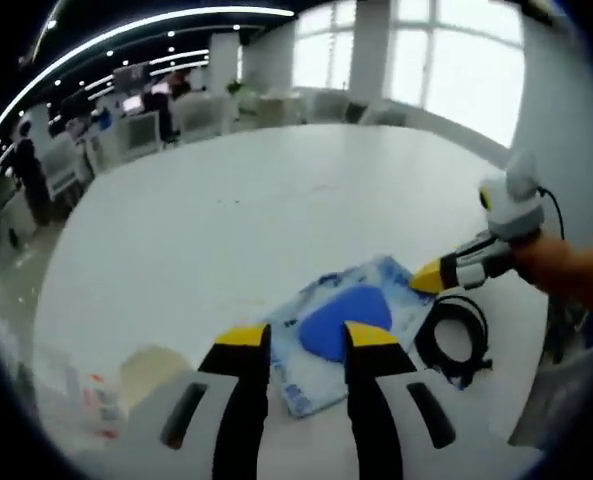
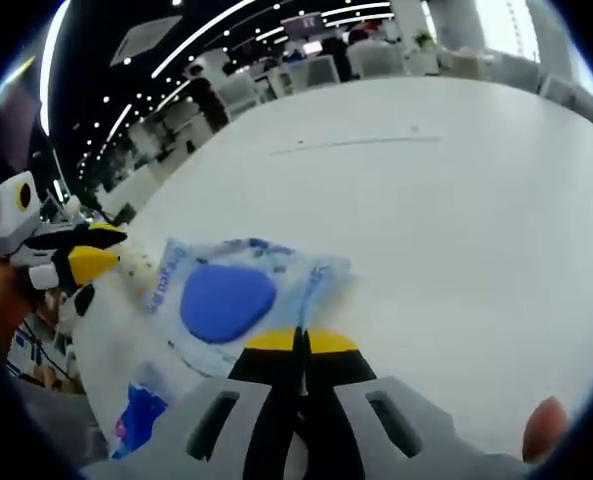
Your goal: Arrange the tabletop items into an orderly group along one side of the table until the central work area is clear of visible clutter.
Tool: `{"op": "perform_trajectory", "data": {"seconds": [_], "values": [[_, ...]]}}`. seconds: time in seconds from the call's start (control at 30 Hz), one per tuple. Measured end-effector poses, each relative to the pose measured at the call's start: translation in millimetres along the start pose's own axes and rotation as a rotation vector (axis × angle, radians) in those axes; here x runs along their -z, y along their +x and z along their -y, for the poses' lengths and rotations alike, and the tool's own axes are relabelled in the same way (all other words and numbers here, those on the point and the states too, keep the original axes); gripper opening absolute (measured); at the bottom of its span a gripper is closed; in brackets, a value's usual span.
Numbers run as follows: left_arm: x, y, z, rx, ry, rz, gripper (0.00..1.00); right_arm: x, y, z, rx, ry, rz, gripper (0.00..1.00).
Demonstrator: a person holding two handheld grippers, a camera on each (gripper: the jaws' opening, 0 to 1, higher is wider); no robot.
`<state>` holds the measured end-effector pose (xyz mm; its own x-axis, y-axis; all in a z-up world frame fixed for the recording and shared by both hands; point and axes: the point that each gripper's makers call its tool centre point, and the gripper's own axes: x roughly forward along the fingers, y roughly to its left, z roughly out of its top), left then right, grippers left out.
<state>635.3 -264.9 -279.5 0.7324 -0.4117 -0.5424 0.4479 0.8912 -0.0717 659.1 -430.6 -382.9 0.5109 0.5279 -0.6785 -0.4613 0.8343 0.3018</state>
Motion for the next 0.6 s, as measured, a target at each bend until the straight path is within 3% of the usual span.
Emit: {"op": "perform_trajectory", "data": {"seconds": [0.13,0.3,0.6], "values": [[-11.5,-23,-3.8,0.038,-0.016,0.047,0.24,-0.5,0,0,0.0,0.004,0.002,0.01],[-24.5,-46,-15.3,0.031,-0.052,0.114,0.24,-0.6,0,1,0.004,0.004,0.0,0.01],[-38.8,-62,-18.4,0.027,-0.071,0.167,0.2,-1.8,3,-2,0.0,0.01,-0.003,0.01]]}}
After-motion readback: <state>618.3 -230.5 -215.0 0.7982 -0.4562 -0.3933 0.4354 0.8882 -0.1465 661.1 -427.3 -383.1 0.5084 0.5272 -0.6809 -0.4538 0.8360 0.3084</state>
